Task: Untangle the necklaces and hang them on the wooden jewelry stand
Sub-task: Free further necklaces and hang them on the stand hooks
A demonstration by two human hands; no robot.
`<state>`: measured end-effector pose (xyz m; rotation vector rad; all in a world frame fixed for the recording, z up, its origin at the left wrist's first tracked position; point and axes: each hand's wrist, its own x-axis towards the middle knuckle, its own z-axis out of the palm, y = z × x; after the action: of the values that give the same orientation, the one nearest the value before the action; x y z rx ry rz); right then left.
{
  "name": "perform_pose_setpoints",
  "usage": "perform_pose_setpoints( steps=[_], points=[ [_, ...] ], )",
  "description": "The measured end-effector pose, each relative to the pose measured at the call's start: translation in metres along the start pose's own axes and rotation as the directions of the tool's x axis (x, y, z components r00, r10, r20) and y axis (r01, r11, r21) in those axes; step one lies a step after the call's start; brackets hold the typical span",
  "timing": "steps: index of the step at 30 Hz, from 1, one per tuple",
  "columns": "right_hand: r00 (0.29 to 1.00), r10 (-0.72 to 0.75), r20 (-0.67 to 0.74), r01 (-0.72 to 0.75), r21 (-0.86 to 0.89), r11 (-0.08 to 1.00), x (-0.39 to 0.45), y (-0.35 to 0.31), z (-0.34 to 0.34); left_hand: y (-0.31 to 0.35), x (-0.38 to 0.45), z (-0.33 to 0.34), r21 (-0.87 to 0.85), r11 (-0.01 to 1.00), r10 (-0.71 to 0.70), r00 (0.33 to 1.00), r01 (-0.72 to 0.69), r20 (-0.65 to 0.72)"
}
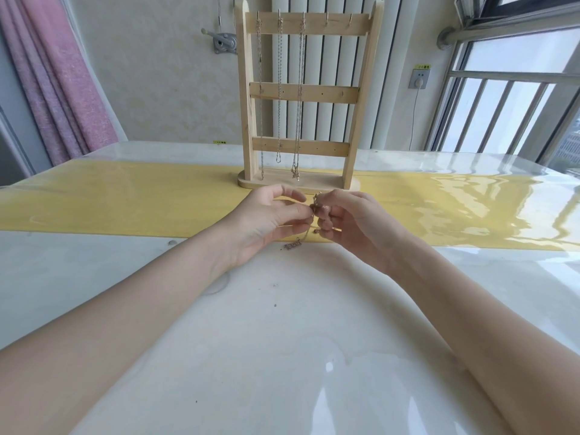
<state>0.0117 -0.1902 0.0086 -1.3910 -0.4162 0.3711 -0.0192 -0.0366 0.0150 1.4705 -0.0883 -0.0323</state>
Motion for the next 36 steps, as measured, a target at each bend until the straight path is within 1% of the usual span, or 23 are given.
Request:
perform_pose_setpoints(
  steps=[4,7,10,11,13,15,17,19,21,23,24,26,28,30,33,34,35,36],
  points=[
    [0.999,-0.028,-0.020,0.028,0.002,1.000,-0.001,-0.001,0.002,-0.001,0.000,0.003,0.156,0.988,0.019,1.000,-0.022,0.017],
    [0.998,-0.050,-0.026,0.049,-0.044,0.998,-0.001,-0.001,0.003,0.001,0.002,0.002,0.223,0.974,0.045,0.999,-0.040,-0.019],
    [0.998,-0.058,0.006,0.058,-0.098,0.993,0.000,0.000,0.003,0.005,0.002,-0.002,0.163,0.985,0.064,0.996,-0.052,-0.065],
    [0.998,-0.051,0.031,0.055,-0.143,0.988,0.000,0.001,0.003,0.006,0.002,-0.003,0.135,0.990,0.059,0.996,-0.049,-0.071],
    [0.998,-0.015,0.058,0.032,-0.301,0.953,-0.001,0.003,0.004,0.004,0.001,-0.003,0.119,0.992,0.040,0.997,-0.032,-0.065],
    [0.999,0.027,0.031,-0.010,-0.447,0.894,-0.001,0.006,0.006,0.002,0.000,0.000,0.115,0.993,0.012,0.999,-0.007,-0.045],
    [1.000,0.006,-0.003,-0.007,-0.479,0.878,0.000,0.007,0.008,0.001,0.001,0.003,0.046,0.999,-0.022,0.999,0.024,-0.049],
    [0.998,-0.058,-0.029,0.042,-0.403,0.914,0.001,0.005,0.006,0.004,0.003,0.003,-0.042,0.998,-0.044,0.996,0.041,-0.076],
    [0.995,-0.079,-0.064,0.063,-0.227,0.972,0.001,0.002,0.003,0.007,0.004,0.002,-0.066,0.997,-0.043,0.996,0.037,-0.082],
    [0.994,-0.058,-0.095,0.054,-0.047,0.997,0.002,0.001,0.001,0.007,0.003,0.002,-0.069,0.997,-0.042,0.998,0.039,-0.036],
    [0.994,-0.046,-0.102,0.048,0.014,0.999,0.002,0.000,0.001,0.006,0.002,0.003,-0.062,0.997,-0.045,0.999,0.045,0.006],
    [0.994,-0.033,-0.100,0.041,0.078,0.996,0.003,0.000,0.001,0.005,0.000,0.006,-0.021,0.998,-0.062,0.995,0.064,0.081],
    [0.995,-0.034,-0.099,0.044,0.102,0.994,0.003,-0.001,0.002,0.003,0.000,0.006,0.036,0.996,-0.088,0.993,0.086,0.082],
    [0.993,-0.047,-0.106,0.062,0.138,0.989,0.002,-0.003,0.002,0.002,0.001,0.005,0.085,0.992,-0.097,0.995,0.094,0.031],
    [0.995,-0.051,-0.086,0.066,0.182,0.981,0.001,-0.004,0.004,0.001,0.002,0.004,0.190,0.981,-0.035,0.998,0.046,-0.058],
    [0.997,-0.045,-0.064,0.054,0.154,0.987,0.000,-0.004,0.004,0.000,0.003,0.004,0.230,0.973,0.003,0.996,0.018,-0.090],
    [0.998,-0.035,-0.048,0.039,0.091,0.995,0.000,-0.004,0.005,0.000,0.003,0.004,0.264,0.964,0.045,0.992,-0.011,-0.120],
    [0.999,-0.030,-0.039,0.029,-0.029,0.999,-0.001,-0.003,0.006,0.000,0.003,0.003,0.291,0.956,0.084,0.986,-0.038,-0.146]
  ],
)
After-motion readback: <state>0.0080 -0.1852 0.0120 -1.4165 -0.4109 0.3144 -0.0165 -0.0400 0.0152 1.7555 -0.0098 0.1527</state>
